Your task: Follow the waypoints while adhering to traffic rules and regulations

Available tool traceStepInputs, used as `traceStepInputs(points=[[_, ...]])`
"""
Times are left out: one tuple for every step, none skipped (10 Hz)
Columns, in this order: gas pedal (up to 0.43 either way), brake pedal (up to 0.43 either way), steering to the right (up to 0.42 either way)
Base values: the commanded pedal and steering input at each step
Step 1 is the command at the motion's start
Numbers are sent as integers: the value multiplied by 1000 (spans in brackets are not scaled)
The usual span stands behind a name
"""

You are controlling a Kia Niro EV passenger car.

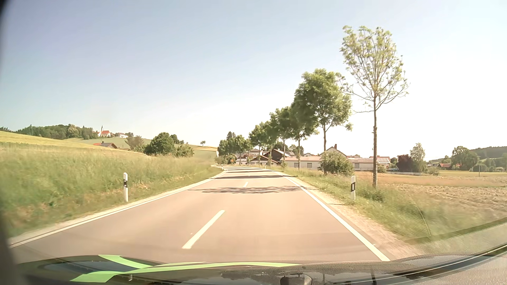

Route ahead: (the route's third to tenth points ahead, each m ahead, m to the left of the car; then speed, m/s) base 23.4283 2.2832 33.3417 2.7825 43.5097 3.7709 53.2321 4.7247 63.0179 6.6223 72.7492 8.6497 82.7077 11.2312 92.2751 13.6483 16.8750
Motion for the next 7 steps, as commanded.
traceStepInputs(points=[[169,0,-11],[177,0,-10],[177,0,-10],[177,0,-10],[177,0,-10],[177,0,-9],[177,0,-8]])
